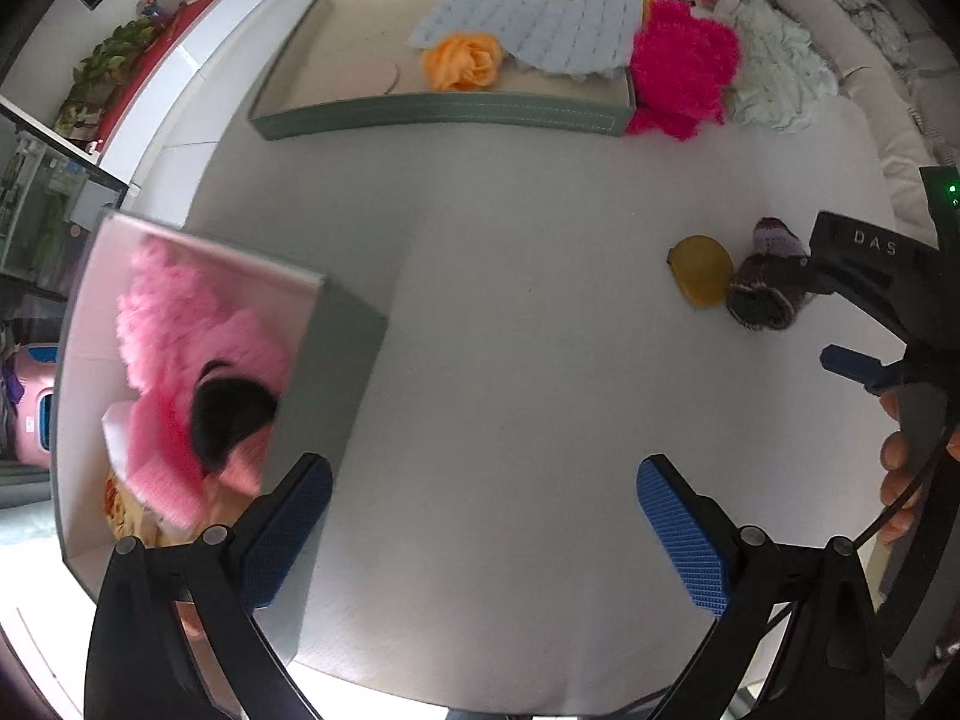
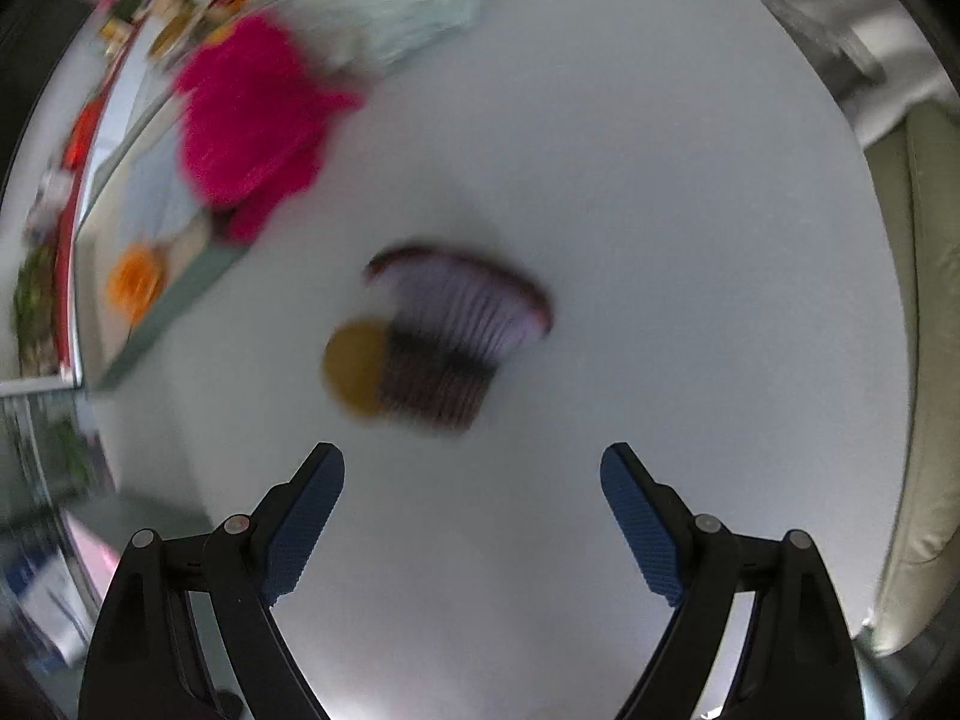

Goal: Organize soft objects
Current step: 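Move both grippers back over the table toward the yellow pad and striped slipper, then grasp the yellow round pad with the left gripper while the right grasps the striped slipper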

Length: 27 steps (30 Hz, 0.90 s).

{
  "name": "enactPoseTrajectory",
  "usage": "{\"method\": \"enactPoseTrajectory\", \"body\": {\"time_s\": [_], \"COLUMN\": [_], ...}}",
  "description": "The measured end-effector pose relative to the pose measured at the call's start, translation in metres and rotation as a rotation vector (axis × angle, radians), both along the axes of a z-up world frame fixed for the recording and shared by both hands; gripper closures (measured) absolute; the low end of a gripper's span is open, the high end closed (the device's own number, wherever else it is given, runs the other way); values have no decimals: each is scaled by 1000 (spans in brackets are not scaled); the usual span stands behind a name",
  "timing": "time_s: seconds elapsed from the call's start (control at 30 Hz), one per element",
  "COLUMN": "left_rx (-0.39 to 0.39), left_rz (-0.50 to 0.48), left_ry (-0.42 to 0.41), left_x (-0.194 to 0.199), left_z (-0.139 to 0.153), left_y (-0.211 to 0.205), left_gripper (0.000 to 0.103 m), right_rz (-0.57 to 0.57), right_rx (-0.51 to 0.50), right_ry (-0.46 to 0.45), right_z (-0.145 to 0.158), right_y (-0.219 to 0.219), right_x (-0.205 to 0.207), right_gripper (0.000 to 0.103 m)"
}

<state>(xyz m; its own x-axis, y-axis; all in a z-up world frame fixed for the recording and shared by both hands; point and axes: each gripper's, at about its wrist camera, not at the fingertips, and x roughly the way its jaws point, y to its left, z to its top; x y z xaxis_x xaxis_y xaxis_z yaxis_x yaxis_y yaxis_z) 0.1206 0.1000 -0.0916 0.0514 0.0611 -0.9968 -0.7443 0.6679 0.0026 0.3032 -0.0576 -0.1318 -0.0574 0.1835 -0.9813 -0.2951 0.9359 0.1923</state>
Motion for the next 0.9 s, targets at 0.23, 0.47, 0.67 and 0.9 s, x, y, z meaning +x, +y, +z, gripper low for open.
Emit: {"method": "enactPoseTrajectory", "body": {"time_s": [0.23,0.47,0.67,0.9], "left_rx": [-6,-23,2,4], "left_rz": [38,29,-53,-88], "left_ry": [25,13,6,42], "left_x": [36,85,140,170], "left_z": [-20,-39,-63,-92], "left_y": [10,6,-8,-19], "left_gripper": [1,1,1,1], "right_rz": [-98,-2,32,22], "right_rx": [63,91,97,82], "right_ry": [66,69,50,65], "right_z": [-37,-32,-17,-16], "right_y": [6,9,-31,-89], "right_x": [27,27,25,28], "right_gripper": [13,64,64,64]}}
